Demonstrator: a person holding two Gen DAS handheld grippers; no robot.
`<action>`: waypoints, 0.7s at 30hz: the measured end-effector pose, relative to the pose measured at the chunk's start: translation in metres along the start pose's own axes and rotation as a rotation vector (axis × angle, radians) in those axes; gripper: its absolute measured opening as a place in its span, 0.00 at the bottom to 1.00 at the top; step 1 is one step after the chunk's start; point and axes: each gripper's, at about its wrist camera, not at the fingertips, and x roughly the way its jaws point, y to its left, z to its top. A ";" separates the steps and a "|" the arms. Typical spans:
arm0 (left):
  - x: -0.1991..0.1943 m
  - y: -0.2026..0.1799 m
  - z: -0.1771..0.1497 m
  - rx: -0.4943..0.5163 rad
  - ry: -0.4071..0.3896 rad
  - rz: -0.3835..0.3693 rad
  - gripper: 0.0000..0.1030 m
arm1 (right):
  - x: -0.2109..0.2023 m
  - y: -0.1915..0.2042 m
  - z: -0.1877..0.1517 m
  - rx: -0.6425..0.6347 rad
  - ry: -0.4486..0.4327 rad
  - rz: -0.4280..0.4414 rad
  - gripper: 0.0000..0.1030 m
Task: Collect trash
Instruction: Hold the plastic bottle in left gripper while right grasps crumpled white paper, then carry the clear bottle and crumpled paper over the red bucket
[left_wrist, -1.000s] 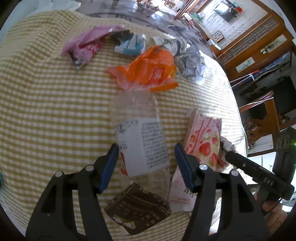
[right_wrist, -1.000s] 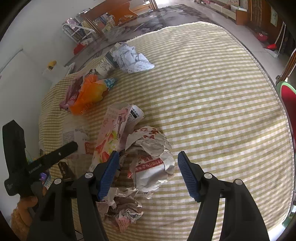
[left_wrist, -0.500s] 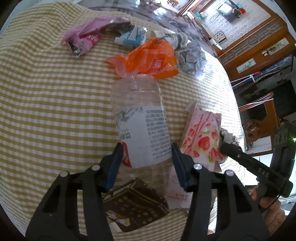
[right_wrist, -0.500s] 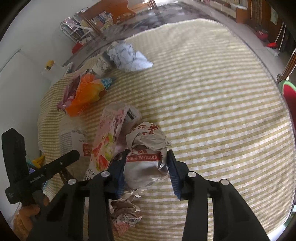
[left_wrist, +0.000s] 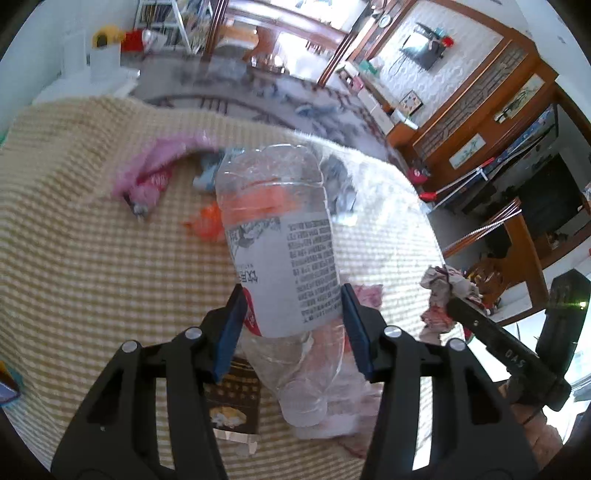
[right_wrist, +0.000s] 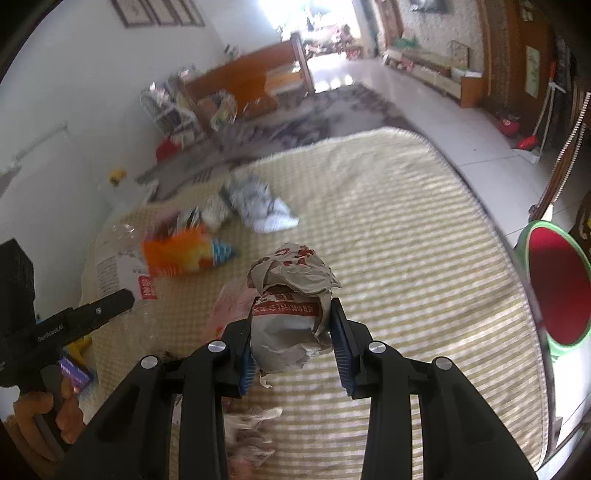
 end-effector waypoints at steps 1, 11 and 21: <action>-0.002 -0.001 0.002 0.005 -0.008 0.002 0.48 | -0.004 -0.003 0.001 0.010 -0.016 -0.001 0.33; -0.006 -0.019 0.009 0.026 -0.038 -0.009 0.48 | -0.017 -0.021 0.003 0.061 -0.020 -0.005 0.33; 0.000 -0.054 0.007 0.075 -0.028 -0.047 0.48 | -0.031 -0.034 0.002 0.079 -0.017 0.015 0.33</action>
